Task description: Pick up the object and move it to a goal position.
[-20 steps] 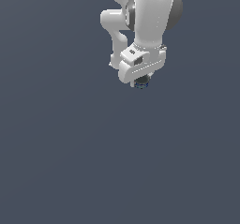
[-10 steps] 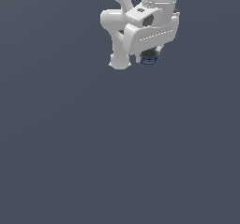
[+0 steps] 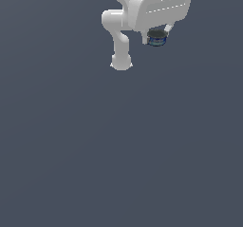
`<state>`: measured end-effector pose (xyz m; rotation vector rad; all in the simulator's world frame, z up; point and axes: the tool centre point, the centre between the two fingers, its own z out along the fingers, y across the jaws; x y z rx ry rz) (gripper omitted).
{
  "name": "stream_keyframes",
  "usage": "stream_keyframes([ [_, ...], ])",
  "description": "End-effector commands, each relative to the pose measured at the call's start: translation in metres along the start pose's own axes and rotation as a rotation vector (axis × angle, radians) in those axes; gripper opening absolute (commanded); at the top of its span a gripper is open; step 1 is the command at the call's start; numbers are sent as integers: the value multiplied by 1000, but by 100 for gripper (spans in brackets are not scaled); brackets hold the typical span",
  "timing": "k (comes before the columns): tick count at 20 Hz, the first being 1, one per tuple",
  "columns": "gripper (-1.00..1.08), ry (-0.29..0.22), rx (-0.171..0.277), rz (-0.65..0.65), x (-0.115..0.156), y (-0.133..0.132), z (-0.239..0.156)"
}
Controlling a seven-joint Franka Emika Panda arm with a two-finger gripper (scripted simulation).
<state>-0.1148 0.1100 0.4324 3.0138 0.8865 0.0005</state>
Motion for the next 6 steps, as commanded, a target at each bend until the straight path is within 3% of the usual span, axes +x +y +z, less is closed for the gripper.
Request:
stream_keyframes([
  [1,-100,0,0,0,0,-1,-9],
  [6,-100,0,0,1,0,-2,-15],
])
